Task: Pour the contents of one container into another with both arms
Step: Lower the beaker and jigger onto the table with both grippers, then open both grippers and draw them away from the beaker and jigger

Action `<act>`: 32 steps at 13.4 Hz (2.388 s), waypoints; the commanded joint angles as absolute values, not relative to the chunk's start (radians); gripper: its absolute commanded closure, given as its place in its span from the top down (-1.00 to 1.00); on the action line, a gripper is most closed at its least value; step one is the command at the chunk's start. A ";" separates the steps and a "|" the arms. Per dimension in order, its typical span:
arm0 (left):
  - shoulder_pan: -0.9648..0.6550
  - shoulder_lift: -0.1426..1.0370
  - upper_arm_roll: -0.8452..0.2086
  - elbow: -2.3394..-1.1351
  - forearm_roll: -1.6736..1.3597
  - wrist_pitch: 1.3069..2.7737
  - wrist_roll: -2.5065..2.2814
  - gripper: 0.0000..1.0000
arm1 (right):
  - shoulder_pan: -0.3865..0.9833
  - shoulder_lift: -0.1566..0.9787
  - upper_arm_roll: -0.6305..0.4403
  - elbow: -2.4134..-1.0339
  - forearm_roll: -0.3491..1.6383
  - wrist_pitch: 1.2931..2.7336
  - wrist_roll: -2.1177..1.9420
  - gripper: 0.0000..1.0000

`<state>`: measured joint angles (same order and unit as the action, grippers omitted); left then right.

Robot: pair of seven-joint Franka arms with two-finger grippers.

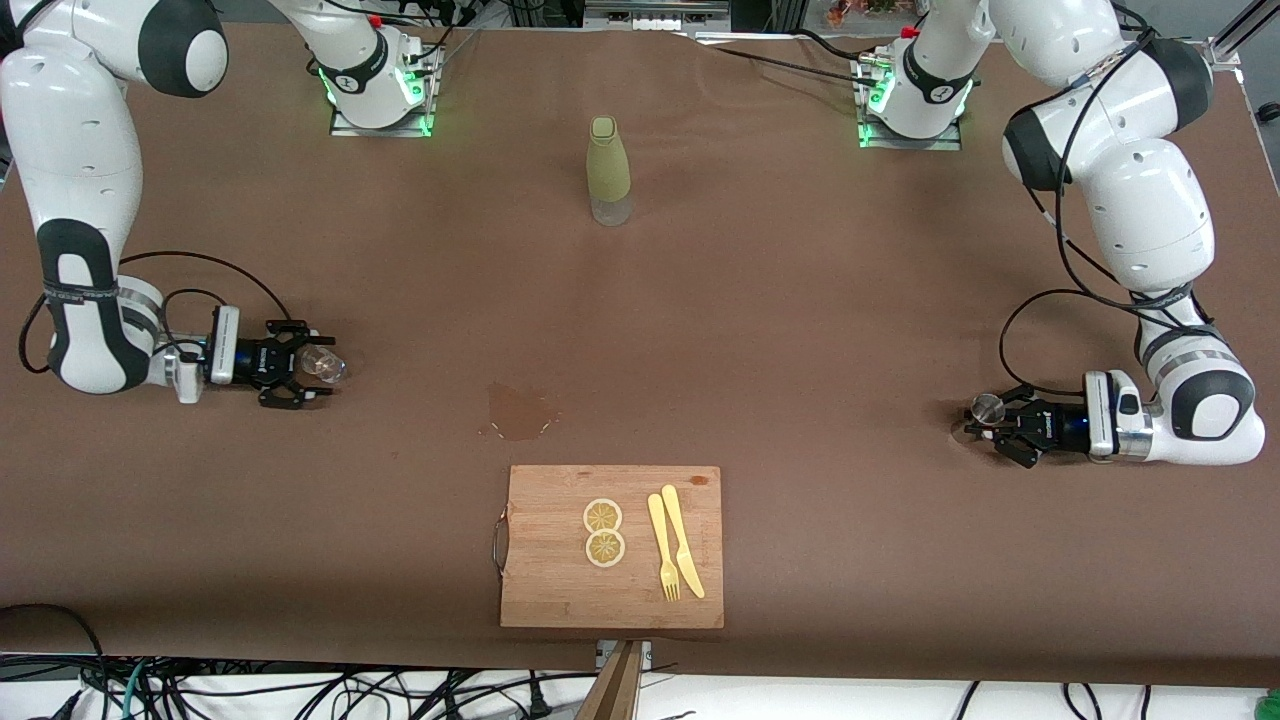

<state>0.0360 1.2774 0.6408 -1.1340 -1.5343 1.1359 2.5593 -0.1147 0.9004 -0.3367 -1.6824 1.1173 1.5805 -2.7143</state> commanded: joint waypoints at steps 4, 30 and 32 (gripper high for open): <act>0.040 1.289 0.660 -1.134 -1.560 1.143 2.563 1.00 | -0.117 0.876 -0.466 -1.573 1.109 1.520 -2.490 1.00; -0.547 0.828 1.392 -1.135 -1.100 1.068 1.890 1.00 | -0.028 0.215 -0.040 -1.348 0.081 1.329 -0.043 1.00; -0.554 0.828 1.404 -1.135 -1.100 1.063 1.885 1.00 | 0.009 0.207 -0.043 -1.353 0.062 1.321 -0.041 1.00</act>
